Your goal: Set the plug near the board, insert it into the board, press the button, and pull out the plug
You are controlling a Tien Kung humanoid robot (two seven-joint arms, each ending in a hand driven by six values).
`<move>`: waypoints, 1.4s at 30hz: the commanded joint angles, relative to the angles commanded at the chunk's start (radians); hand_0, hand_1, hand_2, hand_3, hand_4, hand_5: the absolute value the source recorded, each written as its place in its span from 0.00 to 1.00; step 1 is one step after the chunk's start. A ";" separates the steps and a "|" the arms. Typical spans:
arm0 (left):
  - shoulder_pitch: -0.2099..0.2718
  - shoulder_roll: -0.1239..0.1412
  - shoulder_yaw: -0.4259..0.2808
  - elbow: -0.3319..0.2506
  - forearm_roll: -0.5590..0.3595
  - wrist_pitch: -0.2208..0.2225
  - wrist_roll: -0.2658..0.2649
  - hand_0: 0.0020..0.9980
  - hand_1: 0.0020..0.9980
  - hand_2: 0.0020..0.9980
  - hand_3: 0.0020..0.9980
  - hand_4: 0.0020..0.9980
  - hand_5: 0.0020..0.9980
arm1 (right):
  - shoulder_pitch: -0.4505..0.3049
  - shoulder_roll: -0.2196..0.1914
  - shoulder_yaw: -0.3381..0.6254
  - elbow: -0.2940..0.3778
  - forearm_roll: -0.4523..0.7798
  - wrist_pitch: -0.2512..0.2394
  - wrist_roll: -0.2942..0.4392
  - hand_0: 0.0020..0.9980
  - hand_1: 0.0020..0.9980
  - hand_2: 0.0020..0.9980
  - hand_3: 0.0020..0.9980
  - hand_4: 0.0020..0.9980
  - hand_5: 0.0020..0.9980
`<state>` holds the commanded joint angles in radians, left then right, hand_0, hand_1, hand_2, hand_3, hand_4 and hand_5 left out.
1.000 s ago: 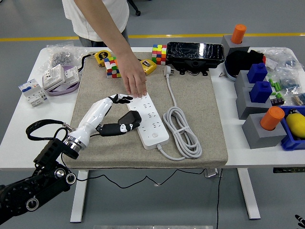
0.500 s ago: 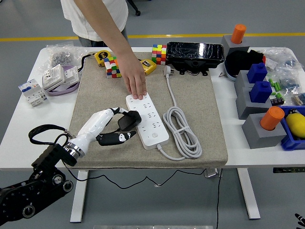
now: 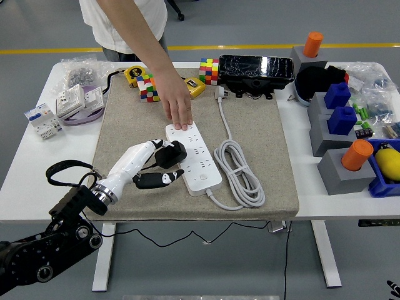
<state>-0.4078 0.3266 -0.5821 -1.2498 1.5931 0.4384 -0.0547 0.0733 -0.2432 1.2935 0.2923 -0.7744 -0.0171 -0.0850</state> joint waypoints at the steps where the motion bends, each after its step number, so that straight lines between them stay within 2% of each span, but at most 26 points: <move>1: -0.005 -0.003 0.004 0.003 0.000 -0.001 0.003 0.80 0.80 0.76 0.68 0.80 0.45 | 0.000 0.000 0.001 0.000 0.000 0.000 0.000 0.53 0.63 0.62 0.55 0.89 0.41; 11: -0.034 -0.050 0.009 0.026 0.015 -0.017 0.038 0.80 0.80 0.76 0.68 0.81 0.45 | -0.001 0.001 0.004 0.002 0.001 0.000 0.000 0.53 0.63 0.62 0.55 0.89 0.41; 23: -0.052 -0.073 0.026 0.051 0.006 -0.022 0.045 0.80 0.80 0.76 0.68 0.80 0.45 | 0.000 0.001 0.004 0.003 0.000 0.000 0.001 0.53 0.63 0.62 0.55 0.89 0.41; 26: -0.045 -0.067 0.014 0.028 0.000 -0.011 0.020 0.80 0.80 0.76 0.68 0.80 0.45 | -0.001 0.001 0.008 0.007 -0.002 -0.002 0.003 0.53 0.63 0.62 0.55 0.89 0.41; 28: -0.042 -0.062 0.009 0.007 -0.006 -0.005 0.003 0.78 0.76 0.74 0.67 0.80 0.44 | -0.002 0.001 0.009 0.007 -0.003 -0.003 0.003 0.53 0.63 0.62 0.55 0.89 0.41; 32: -0.035 -0.042 0.003 -0.070 -0.042 0.005 -0.048 0.78 0.76 0.74 0.67 0.80 0.44 | -0.004 0.000 0.007 0.006 -0.002 -0.002 0.002 0.53 0.63 0.62 0.55 0.89 0.41; 33: -0.033 -0.037 0.002 -0.093 -0.060 -0.005 -0.057 0.45 0.62 0.62 0.65 0.80 0.43 | -0.004 0.001 0.006 0.006 -0.002 -0.002 0.002 0.53 0.63 0.62 0.55 0.89 0.41; 36: -0.029 -0.026 0.001 -0.145 -0.084 -0.029 -0.059 0.45 0.62 0.62 0.65 0.80 0.43 | -0.004 0.001 0.005 0.007 -0.003 -0.001 0.002 0.53 0.63 0.62 0.55 0.89 0.41; 38: -0.025 -0.019 0.001 -0.180 -0.102 -0.067 -0.030 0.45 0.62 0.62 0.65 0.80 0.43 | -0.005 0.001 0.004 0.008 -0.003 -0.001 0.002 0.53 0.63 0.62 0.55 0.89 0.41; 39: -0.024 -0.017 0.000 -0.193 -0.105 -0.091 -0.012 0.30 0.37 0.48 0.64 0.80 0.41 | -0.004 0.001 0.003 0.008 -0.003 -0.001 0.001 0.53 0.63 0.61 0.55 0.89 0.41; 42: -0.025 -0.015 -0.003 -0.214 -0.082 -0.161 0.060 0.30 0.37 0.48 0.64 0.80 0.41 | -0.004 0.001 0.003 0.008 -0.003 -0.001 0.001 0.53 0.63 0.61 0.55 0.89 0.41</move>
<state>-0.4326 0.3119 -0.5849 -1.4634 1.5110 0.2772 0.0050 0.0693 -0.2426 1.2970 0.3006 -0.7777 -0.0181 -0.0840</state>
